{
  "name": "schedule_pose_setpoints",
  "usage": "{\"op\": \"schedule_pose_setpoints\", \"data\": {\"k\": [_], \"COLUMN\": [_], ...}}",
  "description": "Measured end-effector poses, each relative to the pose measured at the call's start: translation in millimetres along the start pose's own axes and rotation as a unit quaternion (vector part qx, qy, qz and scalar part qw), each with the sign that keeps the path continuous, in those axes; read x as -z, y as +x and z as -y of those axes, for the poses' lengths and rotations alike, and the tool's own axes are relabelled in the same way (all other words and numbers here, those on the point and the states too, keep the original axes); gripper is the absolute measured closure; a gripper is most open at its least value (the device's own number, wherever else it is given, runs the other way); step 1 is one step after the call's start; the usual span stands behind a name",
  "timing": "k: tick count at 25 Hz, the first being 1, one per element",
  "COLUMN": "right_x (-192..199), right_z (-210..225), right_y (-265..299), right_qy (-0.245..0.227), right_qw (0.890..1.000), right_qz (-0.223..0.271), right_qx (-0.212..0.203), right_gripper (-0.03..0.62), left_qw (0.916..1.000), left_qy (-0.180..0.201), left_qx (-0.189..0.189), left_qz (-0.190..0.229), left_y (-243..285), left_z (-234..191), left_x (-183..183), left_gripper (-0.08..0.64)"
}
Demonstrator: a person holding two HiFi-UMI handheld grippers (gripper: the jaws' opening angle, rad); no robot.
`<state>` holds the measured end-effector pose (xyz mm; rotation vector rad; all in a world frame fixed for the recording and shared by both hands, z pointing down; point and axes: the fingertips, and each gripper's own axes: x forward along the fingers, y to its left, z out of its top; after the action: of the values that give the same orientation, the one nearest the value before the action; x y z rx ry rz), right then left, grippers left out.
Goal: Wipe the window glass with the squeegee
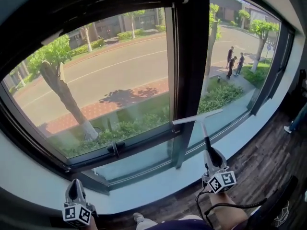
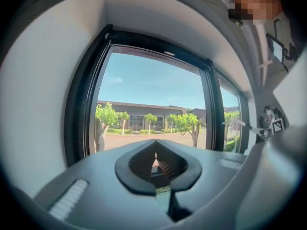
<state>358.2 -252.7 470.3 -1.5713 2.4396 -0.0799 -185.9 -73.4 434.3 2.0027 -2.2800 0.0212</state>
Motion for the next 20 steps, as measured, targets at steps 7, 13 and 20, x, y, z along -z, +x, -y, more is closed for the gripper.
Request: {"op": "schedule_pose_setpoints", "data": {"k": [7,13,20], "right_x": [-11,-35,-71], "right_z": [-21,-79,-142], "right_y": [1,17,50], "right_qy": [-0.028,-0.041,-0.045], "right_qw": [0.998,0.995,0.992], "right_qz": [0.026,0.066,0.107], "right_qx": [0.048,0.066,0.041], "right_gripper": [0.489,0.489,0.489], "left_qw": [0.9979,0.9929,0.9903], "left_qy": [0.005,0.030,0.017], "left_qx": [0.064,0.115,0.135], "left_qz": [0.000,0.012,0.028], "left_y": [67,112,144], "left_z": [-17,-48,-79], "left_x": [-11,-38,-61], "left_gripper": [0.555,0.555,0.555]}}
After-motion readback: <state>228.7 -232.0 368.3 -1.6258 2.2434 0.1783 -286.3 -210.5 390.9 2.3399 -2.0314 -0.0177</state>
